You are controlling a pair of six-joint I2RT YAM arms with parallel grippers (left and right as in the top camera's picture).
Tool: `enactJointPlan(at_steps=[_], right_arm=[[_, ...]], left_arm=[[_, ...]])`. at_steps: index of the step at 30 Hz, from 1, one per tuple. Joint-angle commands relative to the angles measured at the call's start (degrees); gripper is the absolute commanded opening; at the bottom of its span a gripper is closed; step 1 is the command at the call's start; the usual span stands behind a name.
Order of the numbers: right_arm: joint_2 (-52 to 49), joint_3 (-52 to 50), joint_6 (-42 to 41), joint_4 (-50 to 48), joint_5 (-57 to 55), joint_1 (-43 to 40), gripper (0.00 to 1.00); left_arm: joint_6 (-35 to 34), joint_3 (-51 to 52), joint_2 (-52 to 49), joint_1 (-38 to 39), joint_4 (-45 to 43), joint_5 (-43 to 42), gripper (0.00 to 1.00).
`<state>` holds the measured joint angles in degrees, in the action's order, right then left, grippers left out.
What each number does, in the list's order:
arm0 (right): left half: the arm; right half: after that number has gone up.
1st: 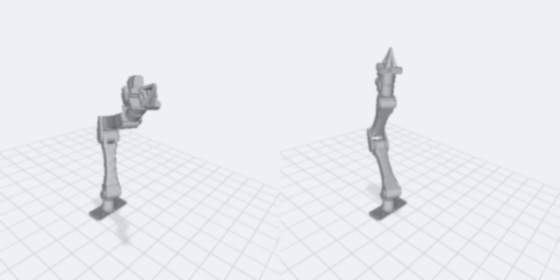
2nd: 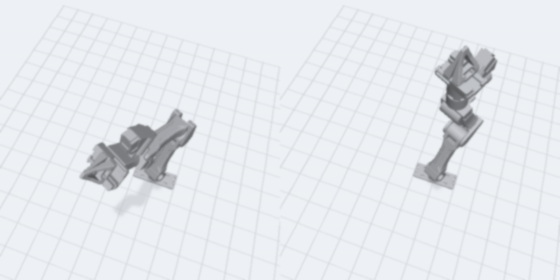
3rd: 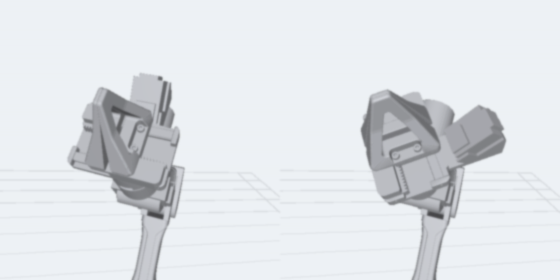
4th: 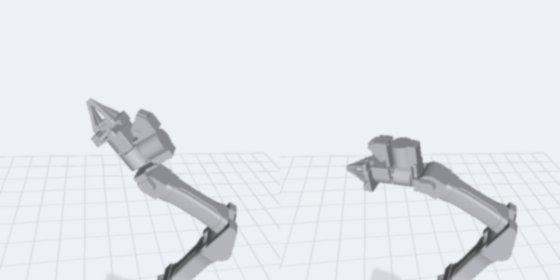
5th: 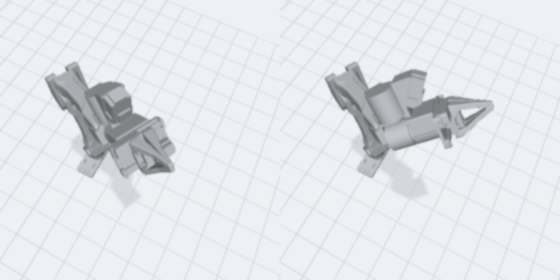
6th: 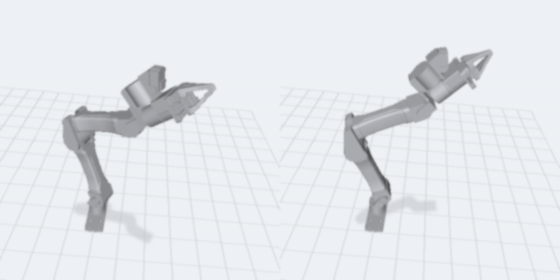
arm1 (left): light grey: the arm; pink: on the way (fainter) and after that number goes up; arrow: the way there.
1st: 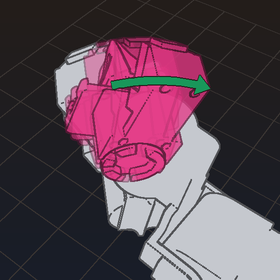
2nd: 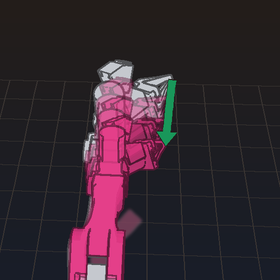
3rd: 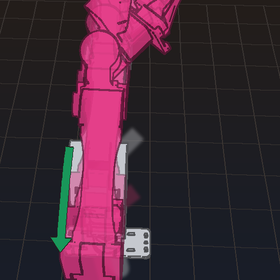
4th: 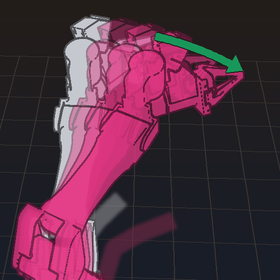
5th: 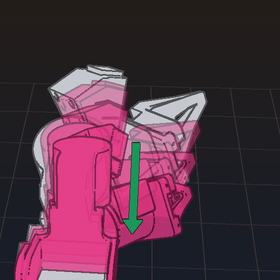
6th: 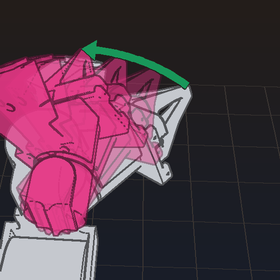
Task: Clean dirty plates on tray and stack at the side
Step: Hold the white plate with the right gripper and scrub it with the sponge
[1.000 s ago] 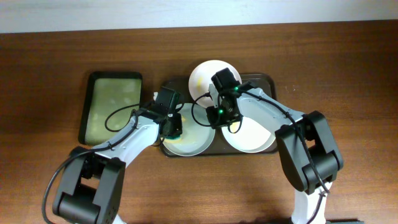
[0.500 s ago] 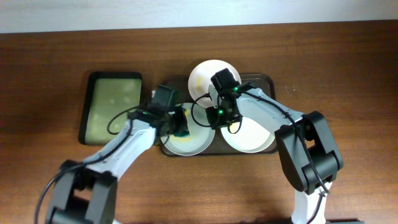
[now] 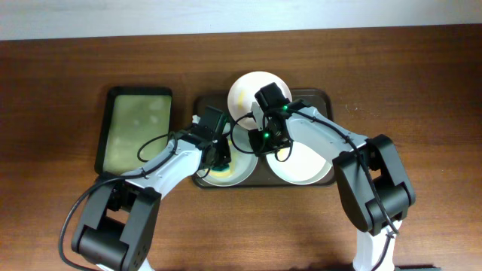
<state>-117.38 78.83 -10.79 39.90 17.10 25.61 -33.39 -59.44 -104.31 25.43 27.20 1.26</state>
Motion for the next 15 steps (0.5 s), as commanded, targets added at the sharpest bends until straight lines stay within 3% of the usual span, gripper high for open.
enactJointPlan(at_steps=[1,10,15], right_arm=[[-0.87,-0.2,-0.15,0.37,-1.29,-0.02,0.1],[-0.87,-0.2,-0.15,0.35,-1.29,-0.02,0.1],[-0.87,-0.2,-0.15,0.33,-1.29,-0.02,0.1]], left_arm=[[1.53,1.79,-3.54,-1.57,1.53,15.19,0.0],[1.53,1.73,-3.34,-1.57,3.28,37.24,0.0],[1.53,0.68,-0.15,-1.57,3.32,37.97,0.0]])
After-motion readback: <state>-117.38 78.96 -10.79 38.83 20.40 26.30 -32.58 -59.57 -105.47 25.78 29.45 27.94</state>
